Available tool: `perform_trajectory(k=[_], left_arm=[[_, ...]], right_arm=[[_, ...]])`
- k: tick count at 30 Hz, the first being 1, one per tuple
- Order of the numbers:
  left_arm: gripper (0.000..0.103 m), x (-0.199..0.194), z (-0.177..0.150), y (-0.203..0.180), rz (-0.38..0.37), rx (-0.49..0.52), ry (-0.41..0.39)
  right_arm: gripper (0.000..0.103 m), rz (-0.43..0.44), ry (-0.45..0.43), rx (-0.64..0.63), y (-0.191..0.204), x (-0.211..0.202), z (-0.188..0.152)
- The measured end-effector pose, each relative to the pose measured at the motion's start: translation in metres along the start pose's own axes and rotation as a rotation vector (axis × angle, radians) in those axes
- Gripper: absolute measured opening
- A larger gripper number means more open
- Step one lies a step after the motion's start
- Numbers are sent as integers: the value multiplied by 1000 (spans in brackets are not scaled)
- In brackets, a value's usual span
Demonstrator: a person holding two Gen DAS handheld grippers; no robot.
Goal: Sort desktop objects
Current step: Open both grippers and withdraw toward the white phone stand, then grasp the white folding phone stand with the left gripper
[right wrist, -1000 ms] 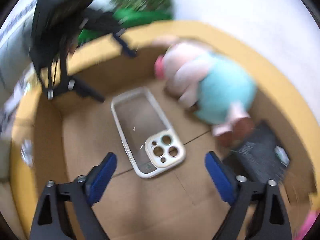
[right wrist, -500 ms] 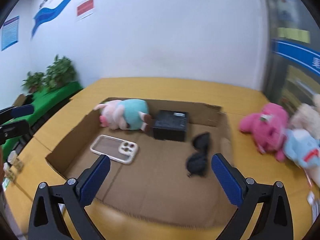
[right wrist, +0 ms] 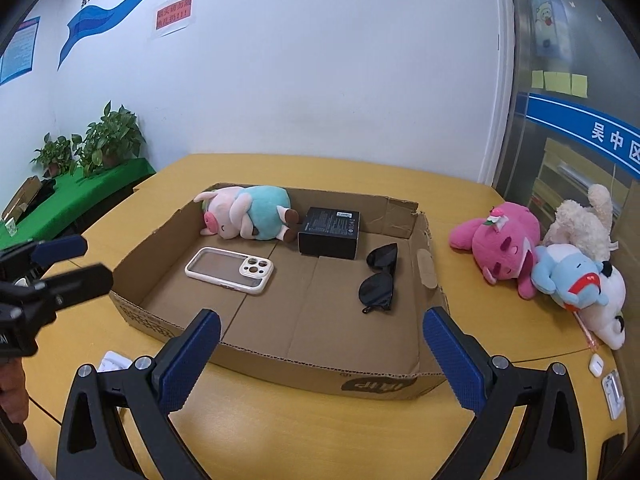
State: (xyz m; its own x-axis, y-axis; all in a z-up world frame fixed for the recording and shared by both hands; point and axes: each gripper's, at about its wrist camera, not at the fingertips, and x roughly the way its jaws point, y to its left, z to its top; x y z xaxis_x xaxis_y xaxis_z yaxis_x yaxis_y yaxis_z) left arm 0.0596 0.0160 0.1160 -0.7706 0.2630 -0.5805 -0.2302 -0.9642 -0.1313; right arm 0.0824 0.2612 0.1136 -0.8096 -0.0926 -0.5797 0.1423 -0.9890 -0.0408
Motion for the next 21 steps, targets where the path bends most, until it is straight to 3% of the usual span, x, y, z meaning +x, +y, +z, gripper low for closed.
perform_trajectory(k=[9,16,21], left_arm=[[87,-10,-22,35,33,-59,21],[87,-1,-70,96,66,-173,166],[87,14,-100,120,59,-190,275]], right_arm=[[103,53,25,-58,30,1,-11],[103,343,201,-85,93,41,-48],[101,540,371,-126,158,79,-89]])
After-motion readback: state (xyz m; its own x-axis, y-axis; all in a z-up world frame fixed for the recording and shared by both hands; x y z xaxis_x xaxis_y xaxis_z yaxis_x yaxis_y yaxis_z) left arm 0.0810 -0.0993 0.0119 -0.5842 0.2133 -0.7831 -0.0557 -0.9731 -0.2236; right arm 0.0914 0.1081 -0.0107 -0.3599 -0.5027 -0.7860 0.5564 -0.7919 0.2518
